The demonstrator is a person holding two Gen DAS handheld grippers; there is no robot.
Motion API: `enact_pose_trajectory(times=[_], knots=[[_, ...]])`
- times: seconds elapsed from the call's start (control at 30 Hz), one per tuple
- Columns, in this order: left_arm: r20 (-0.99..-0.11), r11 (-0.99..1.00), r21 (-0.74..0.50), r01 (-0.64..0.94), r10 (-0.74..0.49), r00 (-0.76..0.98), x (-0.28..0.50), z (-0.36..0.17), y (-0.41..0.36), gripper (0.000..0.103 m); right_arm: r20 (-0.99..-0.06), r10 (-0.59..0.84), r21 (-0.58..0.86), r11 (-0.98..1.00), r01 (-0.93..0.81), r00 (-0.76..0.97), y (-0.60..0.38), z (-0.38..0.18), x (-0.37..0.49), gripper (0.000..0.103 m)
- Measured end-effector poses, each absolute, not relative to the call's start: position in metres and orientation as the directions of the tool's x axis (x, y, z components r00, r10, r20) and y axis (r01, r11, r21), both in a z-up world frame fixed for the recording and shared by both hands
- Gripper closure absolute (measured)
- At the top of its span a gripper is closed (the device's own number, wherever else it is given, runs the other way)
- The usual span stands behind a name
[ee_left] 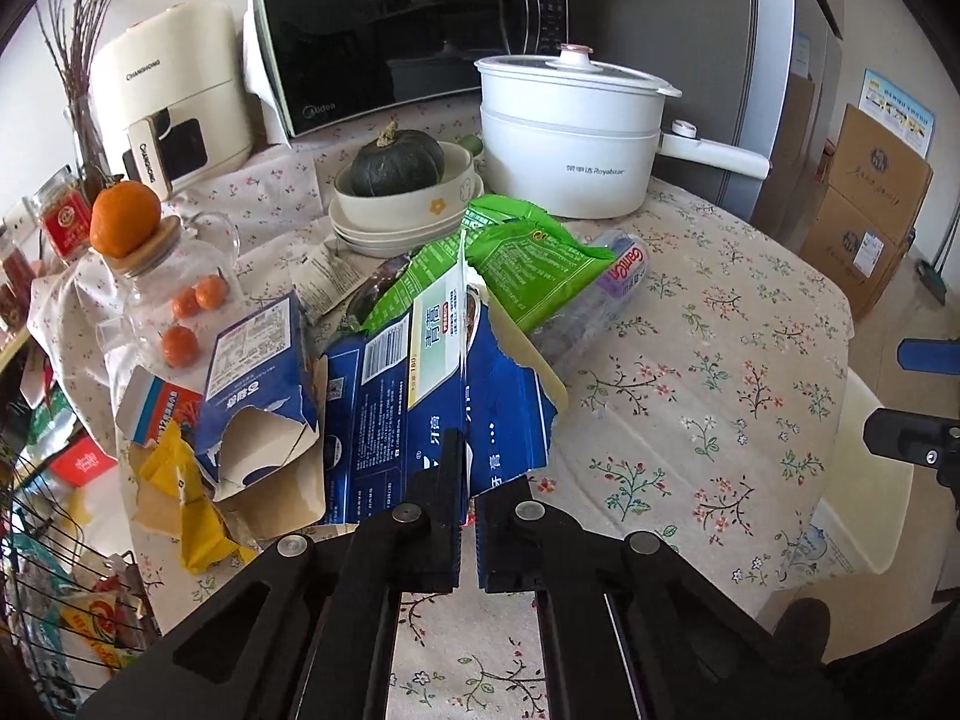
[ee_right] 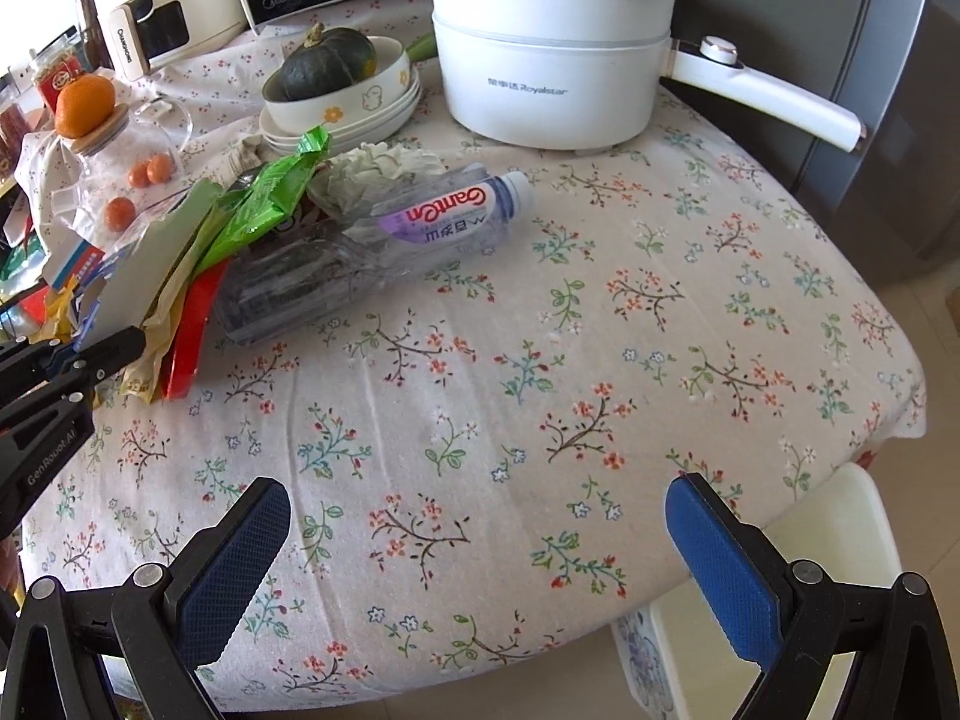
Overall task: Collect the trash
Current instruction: 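Reach the right tool to the cream snack pouch and grasp it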
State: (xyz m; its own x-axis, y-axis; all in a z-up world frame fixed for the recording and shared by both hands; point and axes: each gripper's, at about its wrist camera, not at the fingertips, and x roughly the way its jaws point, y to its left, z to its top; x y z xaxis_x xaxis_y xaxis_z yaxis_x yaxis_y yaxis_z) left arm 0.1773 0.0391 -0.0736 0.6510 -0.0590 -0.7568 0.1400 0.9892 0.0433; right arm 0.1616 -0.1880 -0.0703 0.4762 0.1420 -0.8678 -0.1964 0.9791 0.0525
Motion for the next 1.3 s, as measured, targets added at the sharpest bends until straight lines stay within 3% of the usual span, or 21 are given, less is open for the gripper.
enact_pose_trajectory(times=[0.33,0.7,1.17,1.3], knots=[[-0.647,0.985,-0.130,0.111,-0.169,0.743,0.129,-0.013,0.071,0.103,-0.861,0.169,0.085,0.978,-0.191,0.480,-0.188,-0.066,0.162,0.000],[-0.590,0.972,-0.232,0.042,-0.175,0.788,0.090,0.008,0.127,0.103,-0.888,0.303,0.207,0.935,-0.288,0.345,-0.139,-0.108,0.193,0.001],[-0.619,0.968,-0.251,-0.024,-0.141,0.773,0.085,-0.003,0.159,0.103,-0.831,0.489,0.420,0.864,-0.276,0.267,-0.109,-0.171,0.243,0.037],[-0.620,0.967,-0.255,-0.031,-0.139,0.772,0.084,-0.003,0.160,0.103,-0.810,0.540,0.479,0.834,-0.275,0.228,-0.110,-0.173,0.242,0.072]])
